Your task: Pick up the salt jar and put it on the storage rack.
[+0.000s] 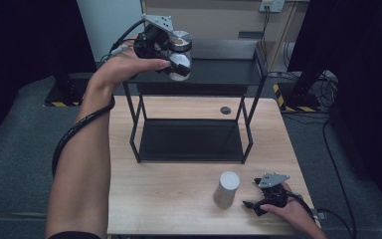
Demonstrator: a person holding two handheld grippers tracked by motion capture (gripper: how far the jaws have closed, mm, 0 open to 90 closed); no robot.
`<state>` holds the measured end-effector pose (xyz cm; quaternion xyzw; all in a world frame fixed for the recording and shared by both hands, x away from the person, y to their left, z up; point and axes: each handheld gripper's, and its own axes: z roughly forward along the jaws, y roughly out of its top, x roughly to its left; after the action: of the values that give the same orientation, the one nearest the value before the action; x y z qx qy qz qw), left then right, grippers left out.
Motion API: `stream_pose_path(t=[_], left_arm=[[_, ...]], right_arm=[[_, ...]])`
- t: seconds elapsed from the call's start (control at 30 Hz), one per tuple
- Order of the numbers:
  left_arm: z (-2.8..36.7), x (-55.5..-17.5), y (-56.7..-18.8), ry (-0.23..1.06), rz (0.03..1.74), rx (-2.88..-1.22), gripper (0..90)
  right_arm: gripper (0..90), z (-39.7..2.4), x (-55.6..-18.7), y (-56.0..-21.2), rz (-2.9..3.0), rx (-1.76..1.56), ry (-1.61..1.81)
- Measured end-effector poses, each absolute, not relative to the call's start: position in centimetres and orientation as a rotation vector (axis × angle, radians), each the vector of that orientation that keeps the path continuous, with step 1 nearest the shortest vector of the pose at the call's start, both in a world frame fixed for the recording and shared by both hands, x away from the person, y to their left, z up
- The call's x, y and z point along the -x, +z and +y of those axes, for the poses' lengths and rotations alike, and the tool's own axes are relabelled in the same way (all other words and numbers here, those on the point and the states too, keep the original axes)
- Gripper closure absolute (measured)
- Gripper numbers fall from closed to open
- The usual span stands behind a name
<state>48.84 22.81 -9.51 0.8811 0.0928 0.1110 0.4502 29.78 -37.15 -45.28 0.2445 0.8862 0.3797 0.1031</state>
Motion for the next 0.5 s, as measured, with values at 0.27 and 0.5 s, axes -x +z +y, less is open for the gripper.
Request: stream_pose_path(t=[0.27,0.5], left_arm=[[22.6,-50.1,-9.9,0.296,0.280,-2.186,29.7],[22.5,-50.7,-10.6,0.309,0.329,-2.178,29.7]], right_arm=[[2.0,-37.1,-29.8,-45.3,2.615,-0.722,1.119],[2.0,-37.1,-29.8,-45.3,2.616,-0.722,1.119]])
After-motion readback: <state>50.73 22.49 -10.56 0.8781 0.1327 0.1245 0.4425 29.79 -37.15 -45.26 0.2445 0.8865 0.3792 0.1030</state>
